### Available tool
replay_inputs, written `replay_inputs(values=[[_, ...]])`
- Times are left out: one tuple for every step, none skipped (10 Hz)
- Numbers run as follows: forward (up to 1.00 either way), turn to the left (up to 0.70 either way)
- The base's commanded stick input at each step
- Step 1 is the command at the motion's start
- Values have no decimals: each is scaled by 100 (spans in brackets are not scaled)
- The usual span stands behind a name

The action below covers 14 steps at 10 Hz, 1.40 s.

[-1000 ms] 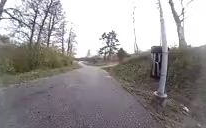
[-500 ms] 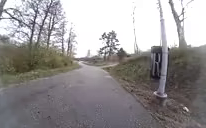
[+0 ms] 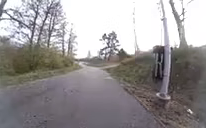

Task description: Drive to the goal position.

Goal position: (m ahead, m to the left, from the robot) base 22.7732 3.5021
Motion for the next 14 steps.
replay_inputs(values=[[70, 0], [70, 0], [70, 0], [70, 0], [70, 0], [70, 0], [70, 0], [70, 0], [70, 0], [70, 0], [70, 0], [70, 0], [70, 0], [70, 0]])
